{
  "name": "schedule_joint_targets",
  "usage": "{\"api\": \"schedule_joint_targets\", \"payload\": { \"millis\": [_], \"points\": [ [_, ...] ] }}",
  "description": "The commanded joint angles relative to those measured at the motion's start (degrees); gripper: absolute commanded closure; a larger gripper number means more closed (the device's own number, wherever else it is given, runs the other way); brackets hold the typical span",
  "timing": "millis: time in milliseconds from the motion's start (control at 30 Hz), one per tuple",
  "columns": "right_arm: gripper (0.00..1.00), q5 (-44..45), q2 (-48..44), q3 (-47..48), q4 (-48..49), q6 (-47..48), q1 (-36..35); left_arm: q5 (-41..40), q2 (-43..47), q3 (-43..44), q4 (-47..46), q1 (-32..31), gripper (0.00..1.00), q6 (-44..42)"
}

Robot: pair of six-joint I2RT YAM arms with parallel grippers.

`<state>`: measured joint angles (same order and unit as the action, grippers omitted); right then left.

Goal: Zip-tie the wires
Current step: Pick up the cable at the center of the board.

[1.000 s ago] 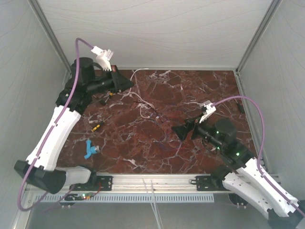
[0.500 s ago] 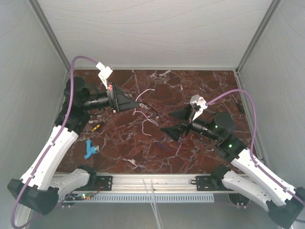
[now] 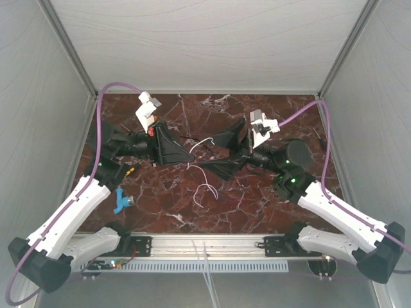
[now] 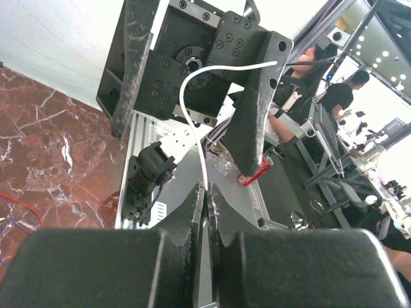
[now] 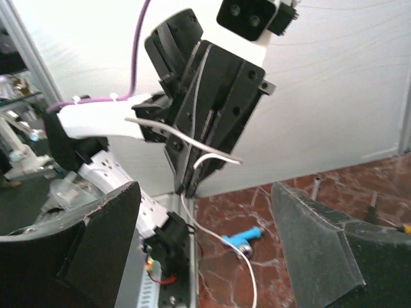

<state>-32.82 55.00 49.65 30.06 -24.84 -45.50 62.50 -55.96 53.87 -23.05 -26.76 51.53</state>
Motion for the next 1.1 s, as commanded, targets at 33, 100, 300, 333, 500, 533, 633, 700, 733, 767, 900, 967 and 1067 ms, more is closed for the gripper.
{"api": "schedule_joint_targets", "payload": {
  "millis": [33, 100, 300, 333, 500, 533, 633, 700, 733, 767, 900, 967, 1067],
  "points": [
    [0.24, 6.64, 2.75, 2.03, 10.76, -4.44, -4.54, 0.95, 0.86, -0.44, -7.81, -1.45, 1.00, 1.31],
    [0.32, 9.56, 3.85, 2.41, 12.56, -5.40, -5.62, 0.94, 1.01, -0.64, -9.06, -1.91, 1.00, 1.55],
    [0.60, 10.94, 7.75, 4.91, 16.07, -7.84, -7.15, -0.03, 1.59, -1.00, -9.07, -2.33, 1.00, 0.88],
    [0.66, 10.86, 8.26, 5.31, 16.15, -7.73, -7.39, -0.23, 1.76, -1.04, -8.61, -2.38, 1.00, 0.57],
    [0.96, 12.20, 9.33, 5.22, 17.17, -8.10, -8.39, -1.04, 2.47, -1.35, -6.93, -2.41, 1.00, -1.15],
    [1.00, 12.38, 9.33, 5.09, 17.68, -8.38, -8.58, -1.36, 2.64, -1.43, -6.43, -2.42, 1.00, -1.63],
    [1.00, 11.73, 9.13, 5.14, 17.35, -8.45, -9.06, -3.81, 3.19, -1.61, -4.05, -2.42, 1.00, -3.44],
    [1.00, 11.02, 8.62, 5.60, 15.32, -7.75, -9.32, -5.96, 3.39, -1.51, -1.25, -2.42, 0.89, -5.42],
    [1.00, 10.82, 8.31, 5.74, 13.66, -6.97, -9.41, -7.40, 3.53, -1.26, 1.25, -2.42, 0.75, -7.14],
    [1.00, 10.88, 7.86, 5.87, 11.70, -5.91, -9.42, -9.25, 3.76, -0.89, 4.55, -2.42, 0.63, -9.55],
    [1.00, 13.34, 5.13, 6.65, 0.47, -3.06, -9.58, -14.56, 4.81, -2.10, 13.18, -2.40, 0.08, -16.66],
    [1.00, 14.04, 3.09, 6.99, -5.95, -1.94, -9.60, -15.66, 5.26, -3.38, 15.24, -2.39, 0.00, -18.46],
    [1.00, 16.46, -1.02, 6.64, -15.27, -1.08, -9.58, -17.03, 6.04, -5.88, 17.37, -2.37, 0.00, -20.34]
  ]
}}
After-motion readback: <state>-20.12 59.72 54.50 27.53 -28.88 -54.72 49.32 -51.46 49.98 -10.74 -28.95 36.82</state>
